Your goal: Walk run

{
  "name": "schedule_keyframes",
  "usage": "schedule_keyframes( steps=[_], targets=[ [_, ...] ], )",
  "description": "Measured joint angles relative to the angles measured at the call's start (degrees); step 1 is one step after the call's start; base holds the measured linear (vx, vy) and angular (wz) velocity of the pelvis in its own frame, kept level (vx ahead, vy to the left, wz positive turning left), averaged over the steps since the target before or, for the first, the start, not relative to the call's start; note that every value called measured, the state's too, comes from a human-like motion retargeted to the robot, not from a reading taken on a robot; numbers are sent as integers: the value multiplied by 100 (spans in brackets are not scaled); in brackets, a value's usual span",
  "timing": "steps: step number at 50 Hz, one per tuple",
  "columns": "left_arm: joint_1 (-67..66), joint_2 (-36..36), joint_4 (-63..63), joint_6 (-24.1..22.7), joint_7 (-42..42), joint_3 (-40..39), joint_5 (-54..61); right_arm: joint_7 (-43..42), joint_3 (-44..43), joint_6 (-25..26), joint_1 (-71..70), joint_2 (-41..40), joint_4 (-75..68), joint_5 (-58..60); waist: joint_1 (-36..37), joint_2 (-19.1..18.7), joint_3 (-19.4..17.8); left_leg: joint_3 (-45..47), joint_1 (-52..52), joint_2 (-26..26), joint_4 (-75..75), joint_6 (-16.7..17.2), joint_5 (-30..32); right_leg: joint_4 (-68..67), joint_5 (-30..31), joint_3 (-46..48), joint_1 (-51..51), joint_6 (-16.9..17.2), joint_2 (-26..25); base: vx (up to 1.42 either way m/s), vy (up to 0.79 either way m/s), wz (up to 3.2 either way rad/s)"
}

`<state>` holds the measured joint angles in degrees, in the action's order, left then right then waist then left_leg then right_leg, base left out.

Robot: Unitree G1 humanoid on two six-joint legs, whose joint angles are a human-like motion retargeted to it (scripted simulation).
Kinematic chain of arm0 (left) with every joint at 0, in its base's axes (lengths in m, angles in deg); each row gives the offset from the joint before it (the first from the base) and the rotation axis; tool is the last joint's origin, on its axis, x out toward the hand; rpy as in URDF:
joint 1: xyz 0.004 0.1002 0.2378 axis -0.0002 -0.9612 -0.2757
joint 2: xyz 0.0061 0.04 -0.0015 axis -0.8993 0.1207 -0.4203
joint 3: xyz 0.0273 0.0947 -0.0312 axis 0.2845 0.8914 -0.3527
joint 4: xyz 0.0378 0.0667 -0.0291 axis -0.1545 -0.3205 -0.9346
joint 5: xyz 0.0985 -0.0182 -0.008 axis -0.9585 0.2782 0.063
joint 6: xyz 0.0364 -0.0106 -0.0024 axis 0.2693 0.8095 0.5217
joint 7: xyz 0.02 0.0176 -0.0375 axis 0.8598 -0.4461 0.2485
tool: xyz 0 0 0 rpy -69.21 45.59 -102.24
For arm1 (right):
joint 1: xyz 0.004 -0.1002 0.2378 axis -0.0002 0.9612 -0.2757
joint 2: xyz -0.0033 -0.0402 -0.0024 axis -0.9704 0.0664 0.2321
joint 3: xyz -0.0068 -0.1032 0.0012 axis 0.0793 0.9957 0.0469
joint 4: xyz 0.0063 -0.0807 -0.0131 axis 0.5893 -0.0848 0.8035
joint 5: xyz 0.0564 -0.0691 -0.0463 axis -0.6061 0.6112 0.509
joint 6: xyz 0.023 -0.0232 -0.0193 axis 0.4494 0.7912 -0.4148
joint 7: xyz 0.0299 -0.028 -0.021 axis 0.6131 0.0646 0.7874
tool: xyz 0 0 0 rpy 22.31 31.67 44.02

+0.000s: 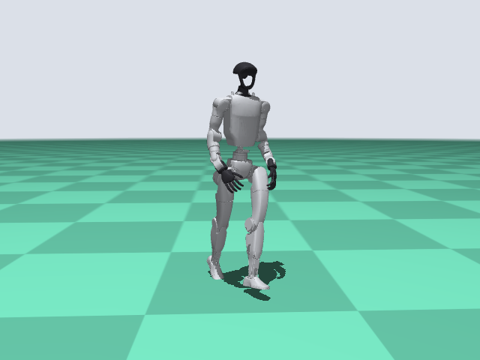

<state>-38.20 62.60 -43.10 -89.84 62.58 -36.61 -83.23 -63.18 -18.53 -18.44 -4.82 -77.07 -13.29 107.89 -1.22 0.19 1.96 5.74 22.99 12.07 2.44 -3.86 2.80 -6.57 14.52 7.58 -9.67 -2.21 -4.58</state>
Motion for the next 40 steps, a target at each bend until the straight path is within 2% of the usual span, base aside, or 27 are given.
schedule_keyframes(
  steps=[1,2,3,4,5,7,9,11,14,17,20,21,22,23,24,25,26,27,28,29,30,33,35,36,40],
  targets=[
    [22,-36,32,28,-33,-1,11,54,-3,11,15,-17,-12,29,26,38,-18,86,-39,-14,77,-346,526,-185,377,-87,-115,134,-32,144,-50,11],
    [39,-79,65,53,-87,-18,27,114,-1,26,33,-44,-19,71,8,91,-7,157,-95,-6,217,-683,658,-431,778,-114,-173,285,-56,138,-56,37],
    [45,-138,101,68,-186,-68,53,186,11,49,57,-88,-16,139,-100,176,62,198,-185,47,484,-1006,1,-797,1230,-21,-115,466,-67,159,-57,78],
    [44,-156,95,72,-255,-129,76,255,-1,83,82,-122,-28,263,-309,327,68,40,-296,201,830,-1089,-425,-1693,1447,50,109,655,21,185,-56,122],
    [40,-153,68,69,-310,-197,96,322,-26,122,107,-150,-49,416,-568,513,42,-218,-418,407,1216,-1053,-734,-2854,1548,110,416,847,159,167,-46,112],
    [128,-141,-144,175,-438,-511,144,389,-68,332,73,-207,-86,747,-916,489,123,-224,-625,433,1510,-1059,-1097,-4055,1542,180,1011,1074,360,106,-37,9],
    [234,-111,-311,407,-663,-541,198,388,-139,477,81,-245,30,867,-801,-34,211,-308,-926,-238,1280,-885,-1203,-3754,1274,222,1485,815,-56,99,-41,-91],
    [376,-106,-448,493,-836,-458,358,212,-195,395,138,-166,202,713,-778,-221,219,-279,-1293,-400,1014,-785,-1189,-3727,505,76,2065,781,-121,123,-52,-50],
    [505,-130,-539,425,-807,-207,538,-174,-302,120,273,-78,425,356,-1096,-424,189,-381,-1857,-424,513,-575,-691,-3095,-489,242,2843,970,156,123,-47,57],
    [527,-251,-430,323,-775,151,515,-329,-354,-4,349,60,591,185,-1633,-513,153,-402,-2348,-446,308,-258,-119,-1806,-1035,595,3383,1030,675,94,-38,115],
    [513,-364,-270,326,-726,310,173,-409,-315,68,328,138,675,247,-1981,-485,80,-483,-2866,-395,300,-42,359,-440,-1700,110,3620,690,683,106,-57,51],
    [502,-388,-257,329,-696,339,30,-452,-294,106,296,135,667,305,-2008,-503,68,-498,-3021,-431,379,38,540,-202,-1709,-52,3613,634,662,114,-61,15],
    [488,-407,-253,332,-669,370,-101,-486,-278,139,264,131,657,362,-2064,-504,59,-534,-3168,-449,509,121,756,-62,-1549,-159,3595,531,653,116,-60,38],
    [469,-415,-270,334,-647,406,-204,-503,-274,161,233,128,642,418,-2175,-469,58,-614,-3297,-430,740,208,1044,-119,-1048,-157,3555,333,666,142,-82,30],
    [431,-417,-287,326,-644,378,-298,-491,-230,177,196,104,625,467,-2189,-442,72,-568,-3312,-406,1097,337,1499,-343,-1039,-66,3483,53,640,161,-100,-8],
    [384,-417,-304,313,-648,317,-386,-465,-165,191,156,69,605,512,-2153,-419,94,-461,-3268,-378,1517,486,2038,-650,-1276,69,3394,-268,594,142,-87,-50],
    [341,-385,-344,286,-625,270,-510,-449,-199,209,93,-22,547,530,-2070,-493,-15,-271,-3019,-530,2431,496,2447,-1025,-1669,-559,3287,-237,284,121,-67,-52],
    [326,-344,-388,276,-592,211,-639,-395,-251,232,-10,-99,472,534,-1984,-612,-164,-109,-2720,-816,3486,504,2720,-1388,-2028,-787,3169,-230,57,99,-43,-31],
    [367,-285,-441,301,-541,125,-777,-262,-340,266,-192,-147,363,513,-1893,-824,-395,-3,-2319,-1368,4822,510,2720,-1726,-2320,-216,3032,-269,0,104,-44,-32],
    [354,-173,-426,336,-522,5,-907,-82,-329,311,-295,-142,307,504,-1837,-773,-369,19,-2019,-1267,5206,476,2720,-1681,-2446,-145,2828,-295,89,112,-48,-37],
    [314,-35,-376,375,-520,-133,-1033,120,-267,363,-357,-109,277,501,-1798,-590,-215,1,-1769,-840,5114,423,2720,-1445,-2490,-324,2592,-316,250,116,-51,-33],
    [136,116,40,375,-341,-248,-1125,261,-159,453,-423,-92,329,353,-1590,-199,-45,30,-952,-258,4859,77,1711,-1068,-2564,-476,2051,-310,557,116,-50,-11],
    [-8,189,309,288,-97,-307,-1031,96,-84,374,-394,-87,422,185,-1381,13,18,297,-402,-242,4340,-160,987,-663,-2311,-439,1655,-330,577,130,-62,-28],
    [-55,159,412,192,-52,-306,-904,-34,-8,305,-363,-64,481,83,-1189,86,9,492,-197,-305,3863,-191,777,-475,-1993,-462,1479,-269,515,106,-56,-71],
    [-164,-17,686,-12,-203,-192,-477,-370,182,74,-225,52,643,-132,-483,74,-139,762,95,-372,1342,-99,486,-35,-842,-575,728,-84,78,112,-52,-81]
  ],
)
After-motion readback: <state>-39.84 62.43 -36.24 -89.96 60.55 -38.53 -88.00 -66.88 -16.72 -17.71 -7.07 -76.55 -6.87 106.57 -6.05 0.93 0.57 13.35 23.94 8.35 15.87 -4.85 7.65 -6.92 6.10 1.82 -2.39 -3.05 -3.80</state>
